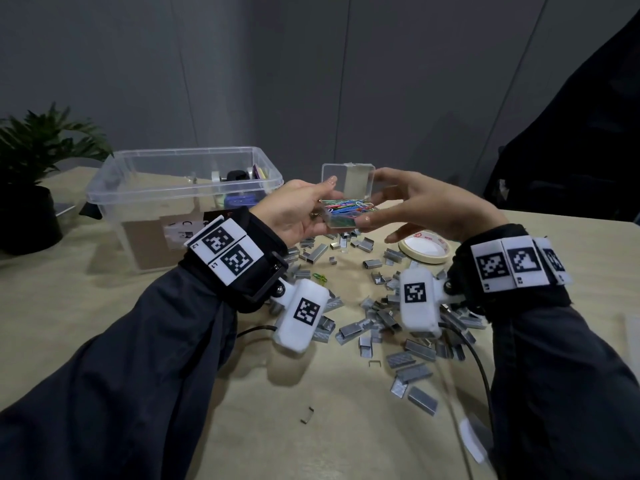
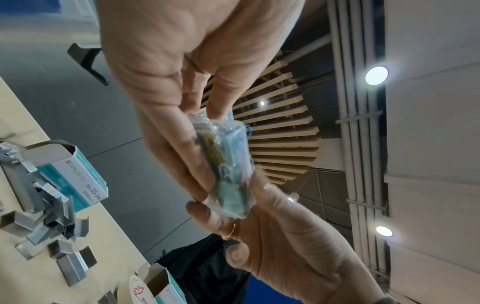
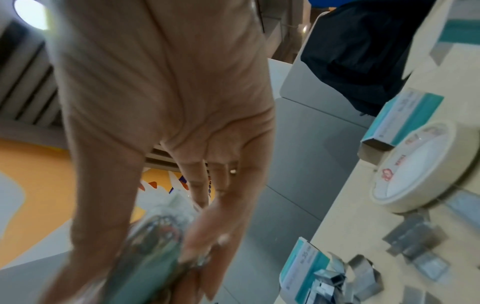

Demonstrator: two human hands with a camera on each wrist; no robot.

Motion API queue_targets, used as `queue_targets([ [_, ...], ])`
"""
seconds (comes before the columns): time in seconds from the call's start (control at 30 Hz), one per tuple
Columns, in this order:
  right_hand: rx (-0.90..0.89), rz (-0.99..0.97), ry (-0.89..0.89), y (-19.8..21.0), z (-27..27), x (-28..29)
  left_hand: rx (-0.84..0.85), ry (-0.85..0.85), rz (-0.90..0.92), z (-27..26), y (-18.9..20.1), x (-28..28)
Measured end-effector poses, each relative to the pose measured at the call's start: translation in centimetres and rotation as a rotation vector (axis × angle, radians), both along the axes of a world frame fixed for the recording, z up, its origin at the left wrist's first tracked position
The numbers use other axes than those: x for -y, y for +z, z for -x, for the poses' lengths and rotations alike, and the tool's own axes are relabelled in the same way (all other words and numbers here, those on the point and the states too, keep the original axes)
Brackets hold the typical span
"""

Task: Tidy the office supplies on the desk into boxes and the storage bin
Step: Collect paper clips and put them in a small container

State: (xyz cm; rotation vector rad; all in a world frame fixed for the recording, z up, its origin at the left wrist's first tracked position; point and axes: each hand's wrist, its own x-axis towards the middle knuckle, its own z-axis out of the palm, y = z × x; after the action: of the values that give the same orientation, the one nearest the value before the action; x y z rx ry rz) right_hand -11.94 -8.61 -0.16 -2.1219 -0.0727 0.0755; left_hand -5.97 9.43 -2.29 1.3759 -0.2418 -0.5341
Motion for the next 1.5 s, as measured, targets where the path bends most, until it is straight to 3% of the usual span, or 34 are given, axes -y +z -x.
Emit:
queue_targets([
  [0.17, -0.009, -0.093, -0.038, -0.1, -0.4, 0.0, 0.001, -0.023, -0.017, 0.0, 0.0, -0.1],
  [0.73, -0.036, -0.022, -0.19, -1.4, -1.7, 0.5, -0.071, -0.103, -0.066, 0.2, -0.3, 0.0],
  [0.97, -0.037, -0.019, -0.201, -1.2, -1.6, 0.7, 0.017, -0.012, -0.23, -0.6, -0.1, -0.5],
  [1.13, -0.042, -0.005, -0.201, -1.4, -1.6, 0.6, 0.282, 0.1, -0.476, -1.3, 0.1, -0.7],
  [1.27, -0.045, 0.007, -0.203, -1.7, -1.8, 0.3, 0.638, 0.099, -0.689, -1.2, 1.2, -1.1],
  [1.4, -0.048, 0.005, -0.196, -1.8, -1.9, 0.0, 0.856, -0.017, -0.705, -1.1, 2.2, -1.7],
  [1.5, -0.051, 0.006, -0.183, -1.8, -1.9, -0.2, 0.965, -0.107, -0.589, -0.7, 2.5, -1.7],
])
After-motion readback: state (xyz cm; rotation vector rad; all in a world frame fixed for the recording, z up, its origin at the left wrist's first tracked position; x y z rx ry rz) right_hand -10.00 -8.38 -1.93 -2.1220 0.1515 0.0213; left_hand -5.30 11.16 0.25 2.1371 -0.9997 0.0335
